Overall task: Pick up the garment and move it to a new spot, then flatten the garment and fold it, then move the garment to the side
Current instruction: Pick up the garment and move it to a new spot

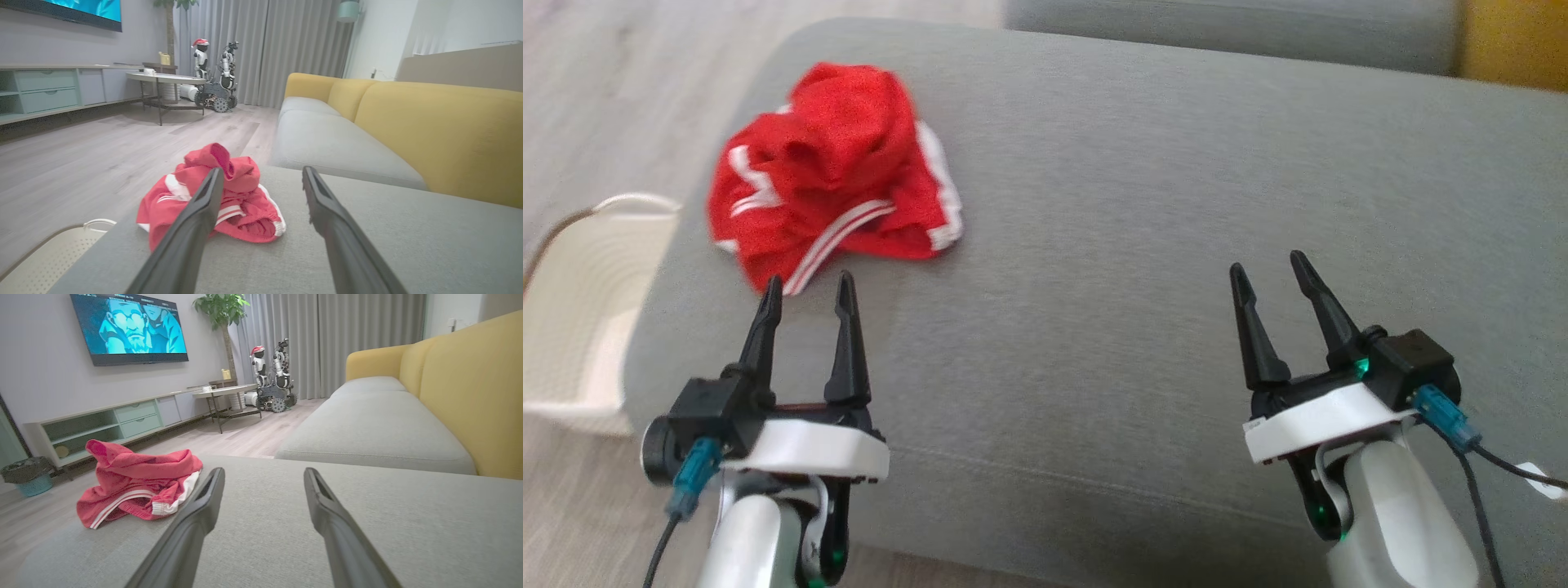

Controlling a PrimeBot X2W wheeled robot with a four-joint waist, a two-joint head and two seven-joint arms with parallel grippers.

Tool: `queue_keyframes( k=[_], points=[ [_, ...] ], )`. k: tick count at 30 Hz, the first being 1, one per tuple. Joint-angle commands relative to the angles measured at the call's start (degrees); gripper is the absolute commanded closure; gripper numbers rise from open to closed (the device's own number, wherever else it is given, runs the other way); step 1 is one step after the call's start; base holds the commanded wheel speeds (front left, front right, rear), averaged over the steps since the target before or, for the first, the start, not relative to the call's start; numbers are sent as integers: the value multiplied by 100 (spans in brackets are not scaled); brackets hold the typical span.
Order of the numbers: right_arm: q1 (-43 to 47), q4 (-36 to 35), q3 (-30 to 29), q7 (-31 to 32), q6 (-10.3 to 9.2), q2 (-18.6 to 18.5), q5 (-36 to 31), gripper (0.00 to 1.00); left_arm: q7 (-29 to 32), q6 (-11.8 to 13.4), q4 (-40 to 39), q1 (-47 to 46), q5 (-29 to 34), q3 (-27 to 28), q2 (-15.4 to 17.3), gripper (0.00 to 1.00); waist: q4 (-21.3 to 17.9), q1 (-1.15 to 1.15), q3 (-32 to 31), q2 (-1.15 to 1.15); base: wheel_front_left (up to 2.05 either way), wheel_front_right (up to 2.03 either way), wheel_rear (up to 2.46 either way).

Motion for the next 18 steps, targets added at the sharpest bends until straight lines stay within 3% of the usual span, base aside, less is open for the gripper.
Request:
queue_keyframes(
  k=[1, 11, 18],
  points=[
    [-224, -188, 167, -48, 42, 7, 22, 0, -70, 28, -223, -98, 36, 227, 20, 0, 348, 0, -41, 0, 0, 0, 0],
    [-129, -211, 353, -48, 42, 7, 245, 0, -70, 118, -204, 111, 25, 218, 19, 0, 1125, 0, -167, 0, 0, 0, 0],
    [-93, -198, 443, -48, 42, 7, 299, 0, -70, 213, -215, 241, 5, 319, 19, 0, 1326, 0, -205, 0, 0, 0, 0]
  ],
)
